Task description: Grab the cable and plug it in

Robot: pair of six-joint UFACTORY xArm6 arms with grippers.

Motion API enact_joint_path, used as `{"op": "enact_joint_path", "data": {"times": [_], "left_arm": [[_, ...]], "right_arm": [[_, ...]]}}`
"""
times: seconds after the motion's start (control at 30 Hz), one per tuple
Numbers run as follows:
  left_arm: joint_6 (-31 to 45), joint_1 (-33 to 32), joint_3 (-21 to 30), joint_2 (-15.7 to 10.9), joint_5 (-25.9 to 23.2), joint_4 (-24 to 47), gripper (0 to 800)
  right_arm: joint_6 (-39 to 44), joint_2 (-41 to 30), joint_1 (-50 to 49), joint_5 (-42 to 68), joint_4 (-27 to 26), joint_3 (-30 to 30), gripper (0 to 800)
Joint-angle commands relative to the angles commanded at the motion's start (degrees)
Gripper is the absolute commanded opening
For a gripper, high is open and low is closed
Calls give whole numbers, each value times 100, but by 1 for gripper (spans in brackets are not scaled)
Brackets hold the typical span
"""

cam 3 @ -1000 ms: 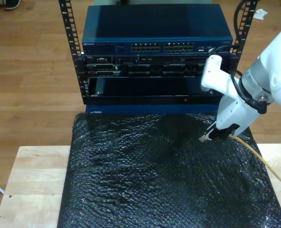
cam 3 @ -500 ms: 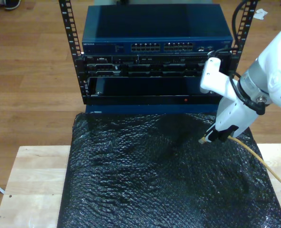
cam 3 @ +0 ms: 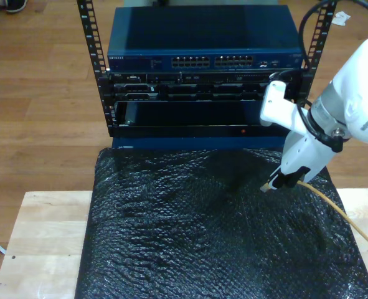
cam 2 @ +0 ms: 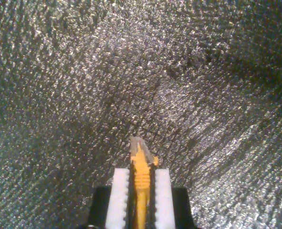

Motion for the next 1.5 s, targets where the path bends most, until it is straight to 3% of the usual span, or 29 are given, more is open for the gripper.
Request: {"op": "enact_joint_path", "data": {"times": [0.23, 0.4, 0.67, 1.17, 1.37, 1.5], "left_arm": [[343, 237, 308, -211, -580, -79, 798], [492, 281, 800, -211, -1240, -105, 800], [475, 378, 1152, -167, -2013, -123, 800], [492, 378, 1143, -62, -2048, -193, 800], [492, 387, 1143, -62, -2048, -193, 800], [492, 378, 1143, -62, -2048, -193, 800]], "right_arm": [[-26, 132, 0, -185, -26, -70, 2], [-18, 185, 0, -185, -141, -105, 2], [-35, 193, 0, -193, -158, -88, 2], [9, 193, 132, -756, -712, -246, 2], [9, 343, 185, -1609, -1196, -44, 2], [0, 492, 185, -2048, -1231, 26, 2]]}}
